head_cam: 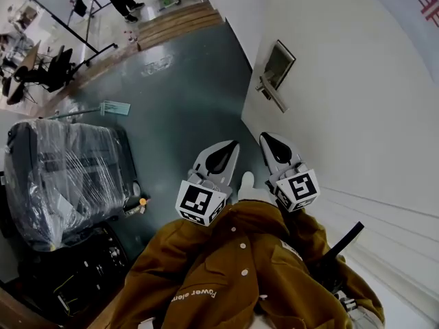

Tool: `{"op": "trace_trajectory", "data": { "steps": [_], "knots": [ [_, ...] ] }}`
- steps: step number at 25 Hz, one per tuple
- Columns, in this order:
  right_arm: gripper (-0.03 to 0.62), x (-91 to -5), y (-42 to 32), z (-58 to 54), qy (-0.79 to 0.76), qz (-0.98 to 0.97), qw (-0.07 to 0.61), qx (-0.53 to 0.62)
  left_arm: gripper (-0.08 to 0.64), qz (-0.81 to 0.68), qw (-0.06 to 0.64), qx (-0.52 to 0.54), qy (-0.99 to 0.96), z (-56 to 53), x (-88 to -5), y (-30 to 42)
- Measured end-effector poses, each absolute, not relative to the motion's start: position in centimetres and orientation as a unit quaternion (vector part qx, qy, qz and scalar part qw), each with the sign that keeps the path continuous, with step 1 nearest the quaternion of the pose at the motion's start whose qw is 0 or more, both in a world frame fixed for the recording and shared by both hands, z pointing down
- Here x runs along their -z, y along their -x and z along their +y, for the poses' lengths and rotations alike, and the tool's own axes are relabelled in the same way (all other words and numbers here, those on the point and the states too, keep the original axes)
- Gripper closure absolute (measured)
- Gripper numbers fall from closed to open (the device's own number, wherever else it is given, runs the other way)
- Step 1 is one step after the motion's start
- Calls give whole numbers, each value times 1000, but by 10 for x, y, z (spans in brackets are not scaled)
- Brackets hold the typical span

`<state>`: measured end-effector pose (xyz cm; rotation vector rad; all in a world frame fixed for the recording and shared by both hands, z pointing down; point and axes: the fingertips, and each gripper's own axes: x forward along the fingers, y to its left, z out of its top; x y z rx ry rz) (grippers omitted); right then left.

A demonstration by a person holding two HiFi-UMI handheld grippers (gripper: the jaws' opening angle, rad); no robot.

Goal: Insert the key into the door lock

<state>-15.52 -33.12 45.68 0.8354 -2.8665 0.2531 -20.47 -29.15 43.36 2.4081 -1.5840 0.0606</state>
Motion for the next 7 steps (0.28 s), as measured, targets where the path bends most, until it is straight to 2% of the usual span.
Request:
{"op": "trace_trajectory", "data": {
  "steps": [7],
  "knots": [
    [586,-460,149,-324,-287,-950,77,-92,560,-547,135,-20,-826,-277,-438,202]
  ]
}}
